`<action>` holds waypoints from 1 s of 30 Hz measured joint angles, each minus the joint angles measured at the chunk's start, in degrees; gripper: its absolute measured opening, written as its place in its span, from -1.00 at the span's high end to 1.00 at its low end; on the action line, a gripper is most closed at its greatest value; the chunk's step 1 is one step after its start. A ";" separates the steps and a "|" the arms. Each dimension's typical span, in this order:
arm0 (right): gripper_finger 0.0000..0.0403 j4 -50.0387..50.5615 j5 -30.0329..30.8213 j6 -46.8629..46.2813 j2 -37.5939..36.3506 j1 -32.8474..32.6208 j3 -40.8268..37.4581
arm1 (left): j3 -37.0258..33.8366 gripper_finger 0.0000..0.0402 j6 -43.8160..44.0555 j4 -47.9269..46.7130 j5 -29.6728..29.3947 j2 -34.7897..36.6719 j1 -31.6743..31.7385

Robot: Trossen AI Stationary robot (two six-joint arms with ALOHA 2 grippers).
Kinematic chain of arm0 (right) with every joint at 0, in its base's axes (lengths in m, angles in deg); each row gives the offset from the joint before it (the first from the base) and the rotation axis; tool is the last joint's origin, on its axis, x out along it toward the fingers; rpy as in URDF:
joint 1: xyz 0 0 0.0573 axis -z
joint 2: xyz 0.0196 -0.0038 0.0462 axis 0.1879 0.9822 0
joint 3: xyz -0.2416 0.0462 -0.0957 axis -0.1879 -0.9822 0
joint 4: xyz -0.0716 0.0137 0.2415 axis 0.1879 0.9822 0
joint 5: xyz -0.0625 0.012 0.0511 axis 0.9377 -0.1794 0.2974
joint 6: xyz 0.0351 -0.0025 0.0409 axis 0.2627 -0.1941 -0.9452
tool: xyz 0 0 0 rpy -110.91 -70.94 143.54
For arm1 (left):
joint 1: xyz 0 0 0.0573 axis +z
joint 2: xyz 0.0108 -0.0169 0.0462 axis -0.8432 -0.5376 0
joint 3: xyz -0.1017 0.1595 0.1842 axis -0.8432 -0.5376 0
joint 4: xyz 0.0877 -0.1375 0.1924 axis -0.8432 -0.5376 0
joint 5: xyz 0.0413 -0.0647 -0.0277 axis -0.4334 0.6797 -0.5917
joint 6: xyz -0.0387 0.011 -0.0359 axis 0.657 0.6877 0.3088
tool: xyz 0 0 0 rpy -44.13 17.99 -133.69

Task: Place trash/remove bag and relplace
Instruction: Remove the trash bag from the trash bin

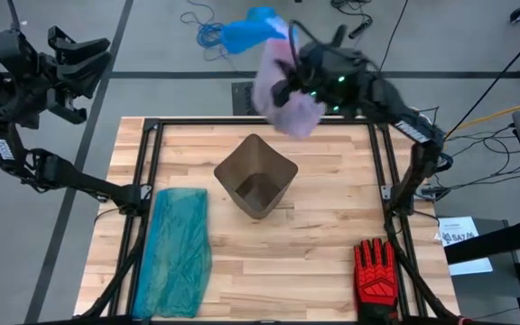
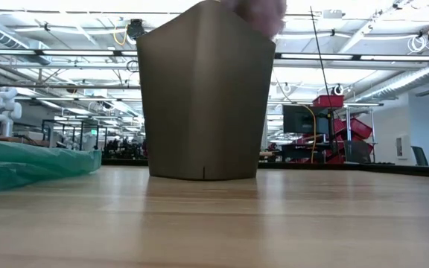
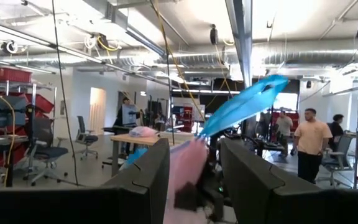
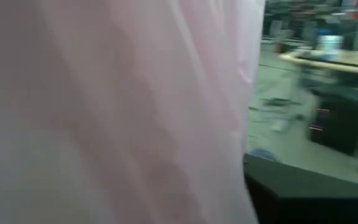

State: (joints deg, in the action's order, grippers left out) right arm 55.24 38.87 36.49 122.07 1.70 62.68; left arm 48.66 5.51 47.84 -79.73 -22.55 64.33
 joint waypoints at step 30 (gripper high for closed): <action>1.00 11.54 21.68 -33.23 -35.89 7.58 -62.59 | -0.04 0.30 3.41 -0.15 0.02 -0.04 0.00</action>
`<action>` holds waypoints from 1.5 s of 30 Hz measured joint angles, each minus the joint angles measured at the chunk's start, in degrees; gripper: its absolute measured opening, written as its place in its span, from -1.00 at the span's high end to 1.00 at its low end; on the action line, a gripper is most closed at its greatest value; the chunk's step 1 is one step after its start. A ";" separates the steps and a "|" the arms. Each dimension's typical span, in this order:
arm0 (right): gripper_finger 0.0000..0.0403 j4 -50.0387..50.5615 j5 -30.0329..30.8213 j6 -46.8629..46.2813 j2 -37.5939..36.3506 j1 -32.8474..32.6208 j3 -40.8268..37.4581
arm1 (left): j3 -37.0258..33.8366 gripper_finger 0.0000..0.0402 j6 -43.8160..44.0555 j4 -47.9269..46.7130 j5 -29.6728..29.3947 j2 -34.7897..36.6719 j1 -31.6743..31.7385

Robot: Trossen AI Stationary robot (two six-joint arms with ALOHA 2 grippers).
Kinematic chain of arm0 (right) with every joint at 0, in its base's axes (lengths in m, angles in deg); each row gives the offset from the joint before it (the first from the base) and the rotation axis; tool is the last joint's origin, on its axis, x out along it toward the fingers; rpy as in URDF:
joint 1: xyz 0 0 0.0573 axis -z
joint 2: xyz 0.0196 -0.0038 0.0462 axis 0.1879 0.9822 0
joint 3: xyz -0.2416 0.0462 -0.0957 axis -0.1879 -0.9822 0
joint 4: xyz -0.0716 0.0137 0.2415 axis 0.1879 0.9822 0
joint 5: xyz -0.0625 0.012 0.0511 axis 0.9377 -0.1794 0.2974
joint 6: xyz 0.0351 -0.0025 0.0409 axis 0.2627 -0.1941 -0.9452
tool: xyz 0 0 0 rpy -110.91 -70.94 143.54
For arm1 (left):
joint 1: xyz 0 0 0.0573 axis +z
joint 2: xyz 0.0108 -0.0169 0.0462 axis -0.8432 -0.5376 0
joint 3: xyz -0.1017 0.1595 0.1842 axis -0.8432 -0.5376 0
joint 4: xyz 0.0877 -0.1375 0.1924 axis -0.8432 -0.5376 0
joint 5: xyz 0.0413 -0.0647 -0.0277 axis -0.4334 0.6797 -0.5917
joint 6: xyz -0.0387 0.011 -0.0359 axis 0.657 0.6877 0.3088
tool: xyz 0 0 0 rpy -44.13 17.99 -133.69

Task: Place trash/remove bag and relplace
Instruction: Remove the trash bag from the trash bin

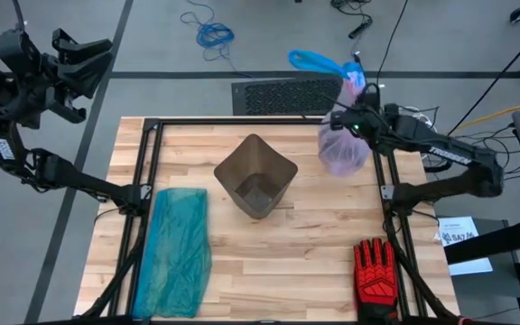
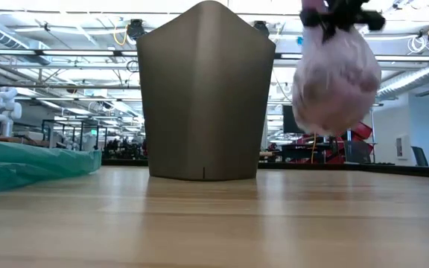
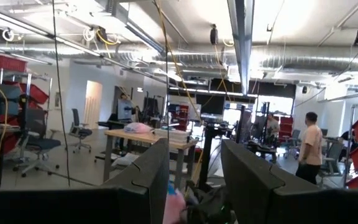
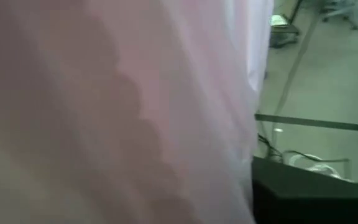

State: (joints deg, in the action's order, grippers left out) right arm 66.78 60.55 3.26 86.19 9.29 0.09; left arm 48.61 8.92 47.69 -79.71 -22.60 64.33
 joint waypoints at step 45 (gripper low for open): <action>1.00 -43.75 -30.58 -10.82 4.67 24.41 -42.65 | -0.02 0.30 -1.86 -2.15 -1.64 -1.03 -0.02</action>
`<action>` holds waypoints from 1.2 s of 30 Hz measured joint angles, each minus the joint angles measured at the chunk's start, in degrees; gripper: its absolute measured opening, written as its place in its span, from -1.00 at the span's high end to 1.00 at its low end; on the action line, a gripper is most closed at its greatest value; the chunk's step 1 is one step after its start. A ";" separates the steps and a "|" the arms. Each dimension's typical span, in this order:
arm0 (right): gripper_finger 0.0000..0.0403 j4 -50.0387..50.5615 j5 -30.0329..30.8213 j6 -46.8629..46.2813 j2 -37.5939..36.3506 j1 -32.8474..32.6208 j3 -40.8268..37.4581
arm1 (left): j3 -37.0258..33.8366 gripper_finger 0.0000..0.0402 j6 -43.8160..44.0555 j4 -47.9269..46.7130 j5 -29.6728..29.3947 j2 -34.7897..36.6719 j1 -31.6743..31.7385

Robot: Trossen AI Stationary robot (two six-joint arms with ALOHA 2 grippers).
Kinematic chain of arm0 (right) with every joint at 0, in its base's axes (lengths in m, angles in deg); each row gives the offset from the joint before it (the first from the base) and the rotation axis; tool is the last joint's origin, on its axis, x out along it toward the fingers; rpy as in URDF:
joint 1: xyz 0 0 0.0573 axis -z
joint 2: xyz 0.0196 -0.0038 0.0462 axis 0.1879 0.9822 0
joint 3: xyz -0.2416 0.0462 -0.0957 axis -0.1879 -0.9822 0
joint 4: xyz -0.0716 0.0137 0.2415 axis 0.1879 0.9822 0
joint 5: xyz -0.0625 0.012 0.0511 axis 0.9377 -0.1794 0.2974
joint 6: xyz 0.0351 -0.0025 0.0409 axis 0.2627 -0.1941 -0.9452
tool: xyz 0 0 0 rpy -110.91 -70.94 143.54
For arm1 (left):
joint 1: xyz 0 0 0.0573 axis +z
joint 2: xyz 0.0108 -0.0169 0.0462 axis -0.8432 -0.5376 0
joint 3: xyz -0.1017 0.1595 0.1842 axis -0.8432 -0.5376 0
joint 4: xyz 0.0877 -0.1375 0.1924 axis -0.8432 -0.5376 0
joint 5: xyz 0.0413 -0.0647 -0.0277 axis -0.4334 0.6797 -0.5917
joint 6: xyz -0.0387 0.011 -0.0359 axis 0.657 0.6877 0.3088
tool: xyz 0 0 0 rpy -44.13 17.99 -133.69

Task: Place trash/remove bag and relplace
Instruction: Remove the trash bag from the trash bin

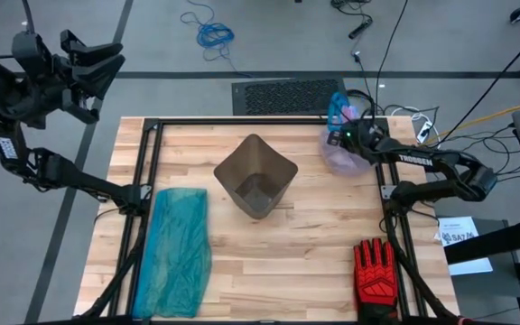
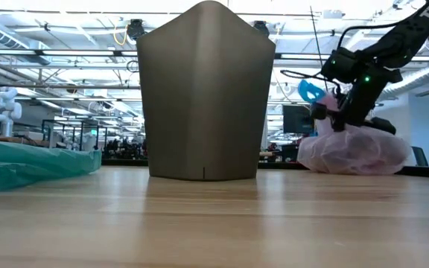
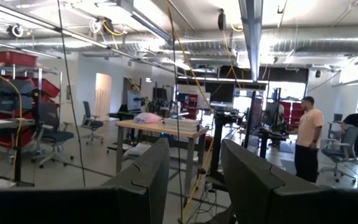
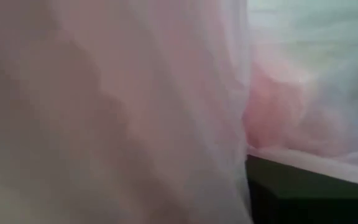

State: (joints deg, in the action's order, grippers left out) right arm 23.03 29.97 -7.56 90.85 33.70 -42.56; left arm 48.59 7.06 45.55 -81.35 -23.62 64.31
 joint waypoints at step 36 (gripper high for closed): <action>0.14 4.98 -13.04 2.17 -11.33 1.11 0.06 | 0.00 0.30 1.54 -1.83 0.20 -0.50 0.01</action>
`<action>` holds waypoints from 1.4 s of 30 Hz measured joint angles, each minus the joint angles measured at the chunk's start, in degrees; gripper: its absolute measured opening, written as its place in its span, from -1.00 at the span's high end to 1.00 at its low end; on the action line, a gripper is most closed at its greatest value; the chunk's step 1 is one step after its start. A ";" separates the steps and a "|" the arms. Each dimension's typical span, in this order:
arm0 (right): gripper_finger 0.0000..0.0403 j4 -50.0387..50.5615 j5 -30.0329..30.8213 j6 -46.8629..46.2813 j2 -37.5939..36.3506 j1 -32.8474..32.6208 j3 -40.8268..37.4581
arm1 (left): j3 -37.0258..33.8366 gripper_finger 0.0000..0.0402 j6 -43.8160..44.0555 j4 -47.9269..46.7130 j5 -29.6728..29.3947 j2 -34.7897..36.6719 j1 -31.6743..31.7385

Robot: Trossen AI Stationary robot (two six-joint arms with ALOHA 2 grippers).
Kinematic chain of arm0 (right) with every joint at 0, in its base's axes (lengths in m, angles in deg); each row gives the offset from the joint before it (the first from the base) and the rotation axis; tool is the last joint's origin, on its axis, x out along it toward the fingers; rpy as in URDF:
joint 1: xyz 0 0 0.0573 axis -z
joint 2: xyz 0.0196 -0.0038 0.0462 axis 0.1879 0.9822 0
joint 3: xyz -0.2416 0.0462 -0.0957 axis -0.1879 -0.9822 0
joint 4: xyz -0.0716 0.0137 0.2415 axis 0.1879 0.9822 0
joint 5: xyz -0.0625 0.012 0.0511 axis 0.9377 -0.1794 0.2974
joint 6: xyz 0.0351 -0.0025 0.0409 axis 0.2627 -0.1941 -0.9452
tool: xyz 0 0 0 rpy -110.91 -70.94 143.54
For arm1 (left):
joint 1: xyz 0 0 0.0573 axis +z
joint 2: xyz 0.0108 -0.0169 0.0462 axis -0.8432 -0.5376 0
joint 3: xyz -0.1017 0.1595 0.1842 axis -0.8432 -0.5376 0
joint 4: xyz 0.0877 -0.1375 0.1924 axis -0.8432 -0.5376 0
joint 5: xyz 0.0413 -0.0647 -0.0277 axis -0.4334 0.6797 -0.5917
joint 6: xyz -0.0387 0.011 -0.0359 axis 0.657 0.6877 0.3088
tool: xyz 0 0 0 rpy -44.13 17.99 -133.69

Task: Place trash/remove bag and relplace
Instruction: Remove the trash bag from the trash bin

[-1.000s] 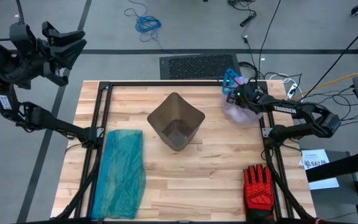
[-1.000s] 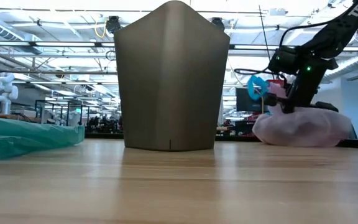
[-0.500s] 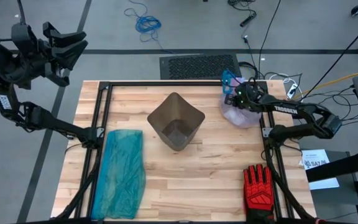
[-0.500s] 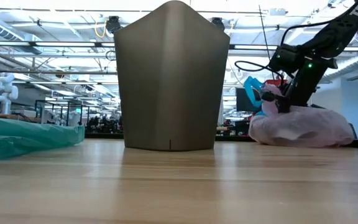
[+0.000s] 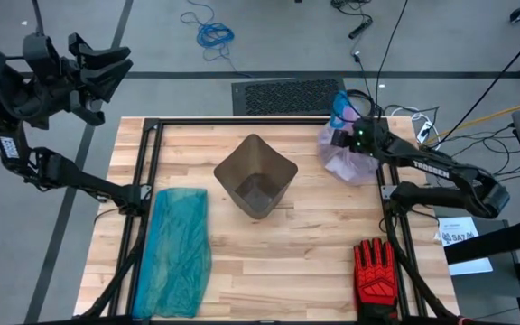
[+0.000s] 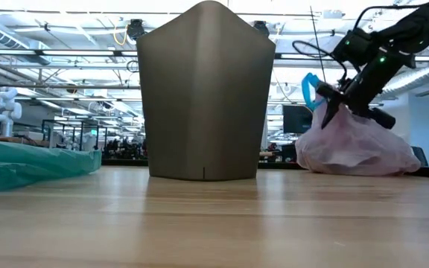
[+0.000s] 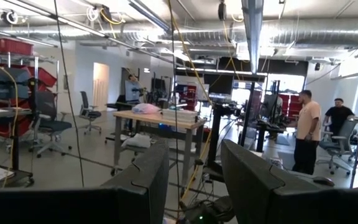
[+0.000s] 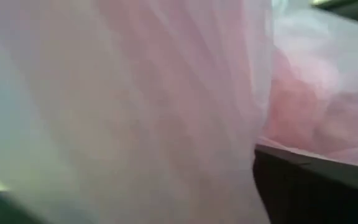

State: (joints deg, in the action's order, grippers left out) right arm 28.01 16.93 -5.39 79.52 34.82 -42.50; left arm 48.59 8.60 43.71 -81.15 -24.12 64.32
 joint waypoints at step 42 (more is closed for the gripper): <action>-0.19 30.69 5.15 9.87 -9.69 -1.12 19.09 | 0.00 0.30 -0.03 -1.11 1.97 0.31 0.01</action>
State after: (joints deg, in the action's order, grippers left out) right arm 58.70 22.09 4.49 69.83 33.69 -23.41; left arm 48.59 8.57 42.60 -79.18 -23.82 64.33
